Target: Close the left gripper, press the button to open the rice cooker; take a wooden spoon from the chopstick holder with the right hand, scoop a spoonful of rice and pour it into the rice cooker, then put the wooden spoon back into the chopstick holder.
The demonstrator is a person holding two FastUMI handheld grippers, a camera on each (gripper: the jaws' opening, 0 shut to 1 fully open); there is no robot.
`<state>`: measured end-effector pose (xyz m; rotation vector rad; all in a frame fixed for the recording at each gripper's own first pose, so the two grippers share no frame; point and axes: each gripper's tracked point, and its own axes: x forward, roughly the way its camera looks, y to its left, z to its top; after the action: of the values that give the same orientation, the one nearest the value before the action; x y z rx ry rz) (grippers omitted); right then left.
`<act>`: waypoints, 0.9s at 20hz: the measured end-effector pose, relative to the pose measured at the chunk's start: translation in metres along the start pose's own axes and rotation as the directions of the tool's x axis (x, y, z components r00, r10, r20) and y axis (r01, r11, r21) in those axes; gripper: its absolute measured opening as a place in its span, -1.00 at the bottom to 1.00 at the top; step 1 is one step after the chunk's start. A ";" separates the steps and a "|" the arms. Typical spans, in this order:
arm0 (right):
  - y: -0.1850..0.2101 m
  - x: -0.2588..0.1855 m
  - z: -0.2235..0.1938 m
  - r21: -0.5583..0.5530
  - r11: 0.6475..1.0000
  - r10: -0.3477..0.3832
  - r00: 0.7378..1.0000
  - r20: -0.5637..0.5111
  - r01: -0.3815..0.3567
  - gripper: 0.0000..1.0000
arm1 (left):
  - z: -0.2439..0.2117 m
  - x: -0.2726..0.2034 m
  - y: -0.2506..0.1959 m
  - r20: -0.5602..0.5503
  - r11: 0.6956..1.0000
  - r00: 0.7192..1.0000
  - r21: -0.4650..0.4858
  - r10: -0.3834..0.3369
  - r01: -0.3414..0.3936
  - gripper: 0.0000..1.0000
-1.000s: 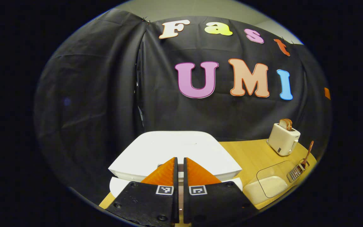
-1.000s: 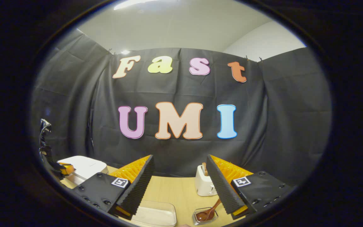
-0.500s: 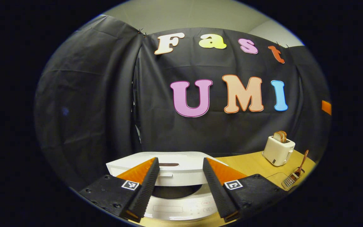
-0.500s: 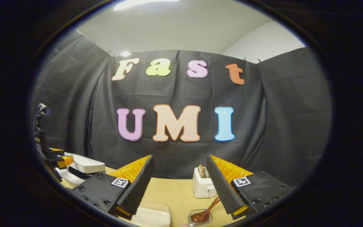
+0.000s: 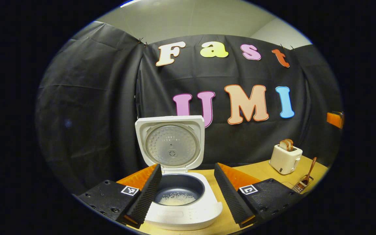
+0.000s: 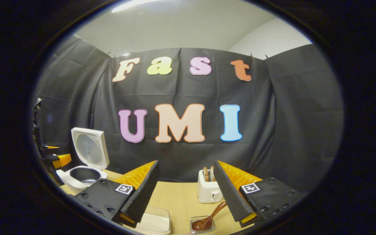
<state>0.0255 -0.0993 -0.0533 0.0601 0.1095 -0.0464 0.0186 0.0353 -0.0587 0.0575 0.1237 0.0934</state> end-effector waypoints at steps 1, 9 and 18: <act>-0.005 0.004 -0.004 0.001 1.000 -0.001 1.000 -0.013 0.001 1.00 | 0.001 -0.003 -0.003 0.002 1.000 1.000 -0.004 -0.002 0.002 0.90; -0.050 0.045 -0.056 -0.011 1.000 -0.028 0.992 -0.120 0.027 1.00 | 0.010 -0.026 -0.018 0.018 1.000 1.000 -0.011 -0.004 0.004 0.90; -0.081 0.078 -0.142 0.011 0.998 -0.050 0.950 -0.308 0.056 1.00 | 0.015 -0.053 -0.022 0.019 1.000 1.000 0.016 0.022 -0.023 0.90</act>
<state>0.0833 -0.1746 -0.2072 0.0840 0.4229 -0.0919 -0.0295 0.0077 -0.0393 0.0756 0.1046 0.1144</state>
